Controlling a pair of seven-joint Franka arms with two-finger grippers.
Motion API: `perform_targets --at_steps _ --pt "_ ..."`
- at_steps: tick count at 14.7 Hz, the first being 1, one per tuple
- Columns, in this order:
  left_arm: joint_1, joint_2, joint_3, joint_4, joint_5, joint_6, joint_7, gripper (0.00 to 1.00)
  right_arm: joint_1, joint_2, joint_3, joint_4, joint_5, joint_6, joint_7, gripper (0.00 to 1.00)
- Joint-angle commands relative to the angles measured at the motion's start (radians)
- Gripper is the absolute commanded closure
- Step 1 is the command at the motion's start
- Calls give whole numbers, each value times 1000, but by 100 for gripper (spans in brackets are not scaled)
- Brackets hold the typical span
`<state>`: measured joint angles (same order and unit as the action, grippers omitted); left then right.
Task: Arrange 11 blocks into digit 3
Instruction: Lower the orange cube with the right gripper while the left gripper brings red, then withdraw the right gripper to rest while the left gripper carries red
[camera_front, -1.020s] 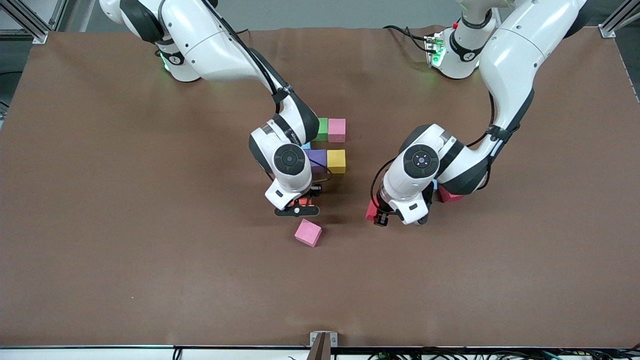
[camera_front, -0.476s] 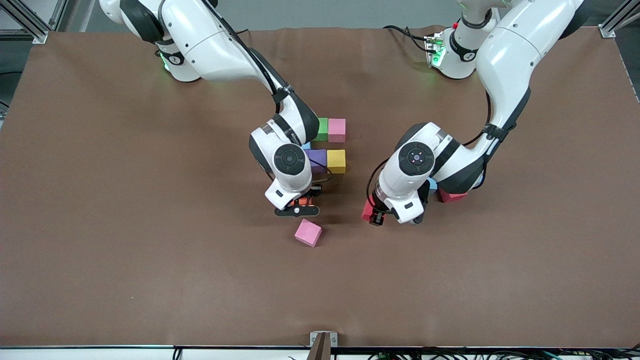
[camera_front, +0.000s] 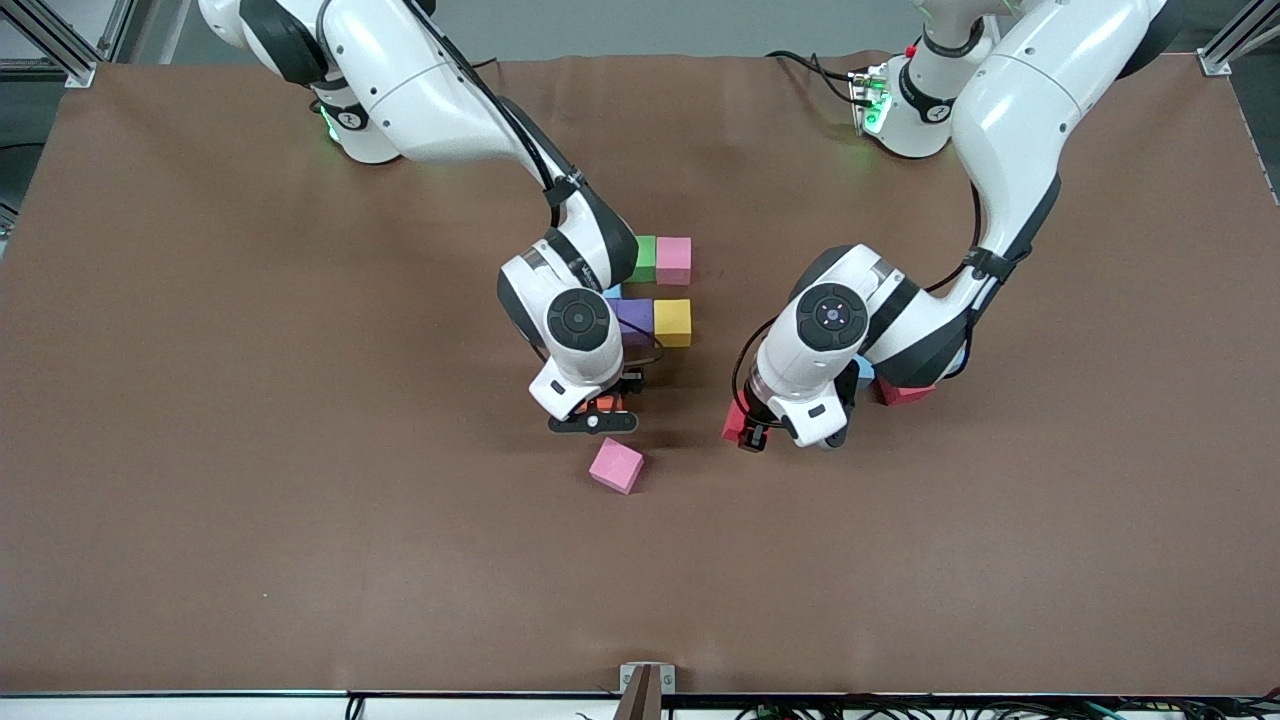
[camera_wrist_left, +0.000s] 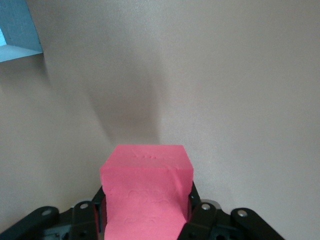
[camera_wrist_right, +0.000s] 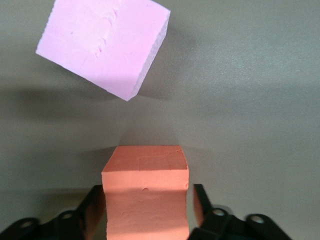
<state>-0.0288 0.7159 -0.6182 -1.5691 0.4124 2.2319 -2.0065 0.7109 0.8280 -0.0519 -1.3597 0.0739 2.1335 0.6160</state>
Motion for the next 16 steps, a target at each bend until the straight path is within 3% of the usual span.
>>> perform_targets --at_steps 1,8,12,16 --pt "-14 10 8 27 -15 -17 -8 70 1 -6 1 -10 -5 5 13 0" --pt "-14 11 8 27 -17 -17 -17 70 -13 -61 -2 -1 4 -64 -7 0" --pt "-22 16 8 27 -15 -15 -21 70 -100 -206 -11 -10 -14 -196 -8 0" --pt "-20 16 8 29 -15 -17 -21 70 -259 -283 -20 -9 -16 -277 -27 0"
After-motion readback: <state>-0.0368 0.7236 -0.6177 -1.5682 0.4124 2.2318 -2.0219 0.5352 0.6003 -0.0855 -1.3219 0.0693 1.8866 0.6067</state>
